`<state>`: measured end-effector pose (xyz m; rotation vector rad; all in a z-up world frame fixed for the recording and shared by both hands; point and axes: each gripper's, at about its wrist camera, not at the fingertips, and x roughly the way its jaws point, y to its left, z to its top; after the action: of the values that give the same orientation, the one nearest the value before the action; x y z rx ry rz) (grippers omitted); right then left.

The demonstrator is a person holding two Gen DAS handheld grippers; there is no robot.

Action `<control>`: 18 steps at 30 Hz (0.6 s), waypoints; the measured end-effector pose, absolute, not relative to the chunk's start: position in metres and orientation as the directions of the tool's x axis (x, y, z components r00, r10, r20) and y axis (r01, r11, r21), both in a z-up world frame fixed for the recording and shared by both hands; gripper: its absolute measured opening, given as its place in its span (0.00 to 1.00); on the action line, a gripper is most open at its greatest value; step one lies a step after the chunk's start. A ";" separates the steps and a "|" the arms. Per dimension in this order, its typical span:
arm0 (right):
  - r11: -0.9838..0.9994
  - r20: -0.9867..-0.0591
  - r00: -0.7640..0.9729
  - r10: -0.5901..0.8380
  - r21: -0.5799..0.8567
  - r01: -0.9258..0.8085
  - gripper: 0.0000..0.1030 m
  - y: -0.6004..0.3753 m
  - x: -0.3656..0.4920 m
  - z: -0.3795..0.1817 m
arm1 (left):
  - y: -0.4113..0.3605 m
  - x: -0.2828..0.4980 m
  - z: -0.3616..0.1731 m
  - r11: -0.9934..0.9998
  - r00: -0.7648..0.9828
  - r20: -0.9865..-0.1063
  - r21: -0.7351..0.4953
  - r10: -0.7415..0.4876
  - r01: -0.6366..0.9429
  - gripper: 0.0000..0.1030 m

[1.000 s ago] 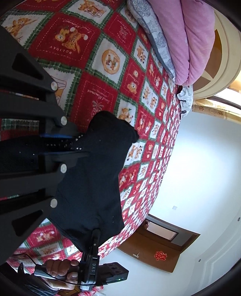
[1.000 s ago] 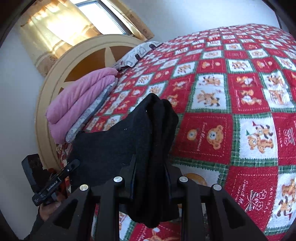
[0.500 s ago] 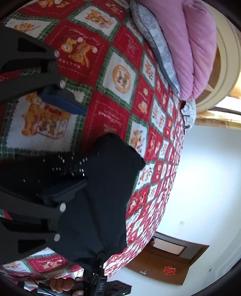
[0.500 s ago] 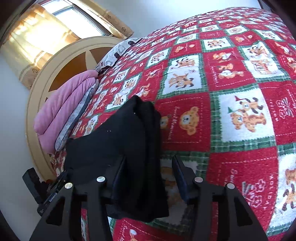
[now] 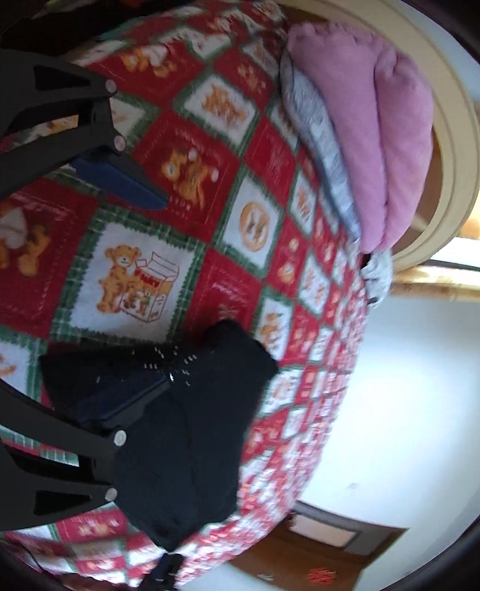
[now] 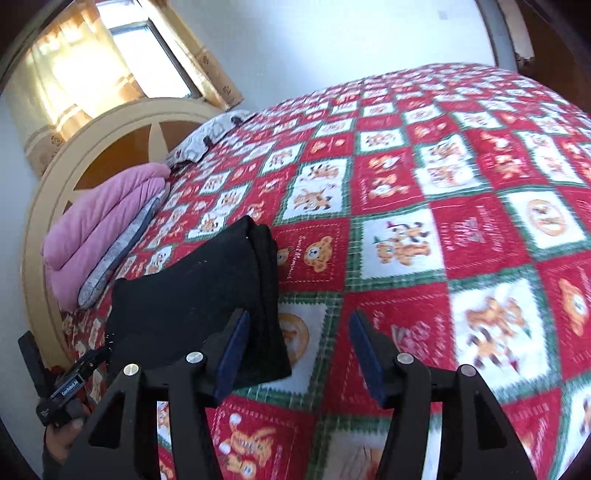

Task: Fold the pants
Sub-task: 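Open the right gripper and release the folded pants onto the quilt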

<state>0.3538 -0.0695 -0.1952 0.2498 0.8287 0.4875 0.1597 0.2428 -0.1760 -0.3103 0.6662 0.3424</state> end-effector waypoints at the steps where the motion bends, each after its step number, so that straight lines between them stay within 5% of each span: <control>1: 0.871 -0.641 0.590 0.491 0.387 -0.303 0.56 -0.071 0.348 -0.192 | 0.239 0.151 -0.171 0.897 0.749 -0.635 -0.202 0.186 -0.394 0.90; 18: 0.901 -0.510 0.744 0.432 0.213 -0.377 0.57 -0.100 0.173 -0.135 | 0.165 0.090 -0.107 0.953 0.873 -0.476 -0.202 0.104 -0.224 0.96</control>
<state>0.1727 -0.1003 -0.1351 0.0979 0.5827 0.4439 0.0901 0.1652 -0.1074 -0.2562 0.4803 0.1736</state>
